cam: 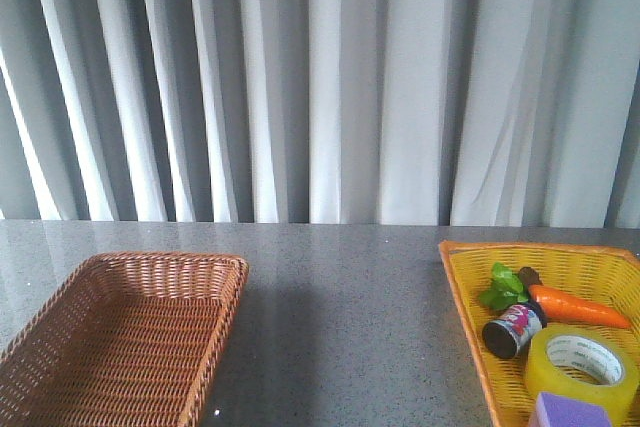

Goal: Transfer tape with both arms

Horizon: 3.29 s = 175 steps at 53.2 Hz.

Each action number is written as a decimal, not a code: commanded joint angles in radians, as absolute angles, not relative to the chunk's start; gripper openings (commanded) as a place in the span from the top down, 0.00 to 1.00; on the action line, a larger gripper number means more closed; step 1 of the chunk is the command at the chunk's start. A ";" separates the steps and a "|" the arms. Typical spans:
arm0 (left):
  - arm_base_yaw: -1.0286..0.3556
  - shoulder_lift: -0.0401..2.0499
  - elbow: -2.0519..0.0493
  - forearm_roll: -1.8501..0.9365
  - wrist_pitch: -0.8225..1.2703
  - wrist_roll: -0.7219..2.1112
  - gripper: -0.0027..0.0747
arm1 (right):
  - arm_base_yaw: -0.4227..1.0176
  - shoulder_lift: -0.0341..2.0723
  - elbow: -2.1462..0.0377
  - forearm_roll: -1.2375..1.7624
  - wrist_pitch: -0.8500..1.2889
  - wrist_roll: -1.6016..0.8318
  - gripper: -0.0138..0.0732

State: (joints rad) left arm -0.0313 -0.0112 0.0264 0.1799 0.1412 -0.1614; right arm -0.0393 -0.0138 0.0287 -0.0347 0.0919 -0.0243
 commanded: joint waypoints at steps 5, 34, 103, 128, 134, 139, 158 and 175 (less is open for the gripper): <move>-0.031 -0.028 0.002 0.180 0.066 -0.163 0.97 | -0.038 -0.026 0.033 -0.039 0.018 -0.031 0.85; -0.031 -0.028 0.002 0.180 0.066 -0.163 0.97 | -0.038 -0.026 0.033 -0.039 0.018 -0.031 0.85; -0.031 0.301 -0.361 0.198 -0.286 -0.198 0.97 | -0.038 0.359 -0.504 -0.043 -0.107 0.000 0.85; -0.055 0.883 -0.920 0.198 -0.075 -0.198 0.97 | -0.038 0.880 -0.963 0.014 0.069 -0.020 0.85; -0.055 0.938 -0.952 0.197 -0.057 -0.200 0.97 | -0.038 0.892 -0.966 0.014 0.047 -0.020 0.85; -0.055 0.955 -0.949 0.198 -0.064 -0.200 0.97 | -0.038 0.892 -0.966 0.014 0.047 -0.020 0.85; -0.055 0.960 -0.960 0.194 -0.073 -0.201 0.93 | -0.038 0.910 -0.966 0.014 0.103 -0.020 0.78; -0.055 1.025 -1.114 0.146 0.157 -0.277 0.47 | -0.018 0.921 -0.966 0.015 0.189 -0.045 0.23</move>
State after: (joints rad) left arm -0.0495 1.0151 -1.0474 0.1598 0.1443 -0.2604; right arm -0.0213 0.9283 -0.9315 0.0189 0.2377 -0.0330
